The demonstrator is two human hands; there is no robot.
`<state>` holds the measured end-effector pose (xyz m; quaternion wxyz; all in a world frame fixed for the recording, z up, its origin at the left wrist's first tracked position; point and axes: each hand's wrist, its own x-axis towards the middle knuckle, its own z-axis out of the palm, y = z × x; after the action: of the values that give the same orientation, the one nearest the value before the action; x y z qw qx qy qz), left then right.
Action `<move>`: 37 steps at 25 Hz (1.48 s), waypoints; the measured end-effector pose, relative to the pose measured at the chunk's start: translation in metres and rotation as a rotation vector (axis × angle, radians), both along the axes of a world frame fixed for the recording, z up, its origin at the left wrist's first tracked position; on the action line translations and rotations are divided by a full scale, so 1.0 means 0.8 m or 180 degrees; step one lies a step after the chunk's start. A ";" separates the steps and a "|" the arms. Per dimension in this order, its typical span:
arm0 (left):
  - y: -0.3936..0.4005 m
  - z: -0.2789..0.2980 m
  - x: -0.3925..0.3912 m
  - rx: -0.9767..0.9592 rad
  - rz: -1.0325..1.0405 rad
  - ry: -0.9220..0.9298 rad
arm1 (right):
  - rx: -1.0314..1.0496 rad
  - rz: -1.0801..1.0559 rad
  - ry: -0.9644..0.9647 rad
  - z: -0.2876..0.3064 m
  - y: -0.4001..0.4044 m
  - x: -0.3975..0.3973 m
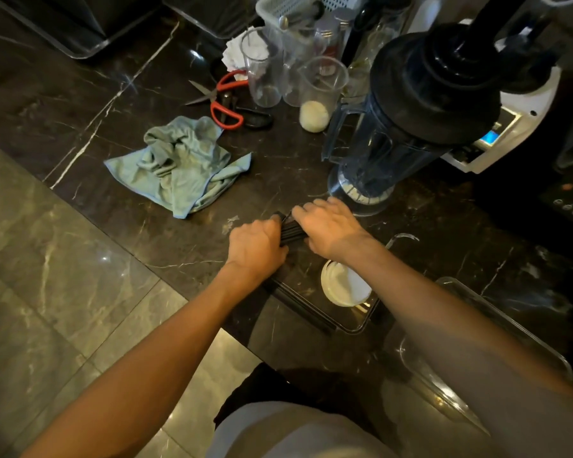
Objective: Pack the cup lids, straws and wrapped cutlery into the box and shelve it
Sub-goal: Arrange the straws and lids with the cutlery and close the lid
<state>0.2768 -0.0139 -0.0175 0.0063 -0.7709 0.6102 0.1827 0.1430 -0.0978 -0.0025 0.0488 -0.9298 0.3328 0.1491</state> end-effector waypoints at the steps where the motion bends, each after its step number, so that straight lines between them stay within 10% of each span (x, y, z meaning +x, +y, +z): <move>1: -0.009 0.011 -0.004 -0.0092 -0.0118 -0.0007 | -0.0084 -0.0068 -0.0053 0.012 -0.003 -0.010; 16: -0.019 0.055 -0.358 0.0153 -0.3201 0.0555 | 0.0998 -0.2917 -0.0181 0.070 0.149 -0.396; 37: 0.026 -0.035 -0.372 0.1212 -0.2982 0.0885 | 0.1720 -0.2627 0.0063 -0.027 0.195 -0.426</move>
<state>-0.0206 0.0068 -0.0456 0.1463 -0.3690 0.8406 0.3686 -0.1979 0.0578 -0.0237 0.3400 -0.6731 0.6233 0.2072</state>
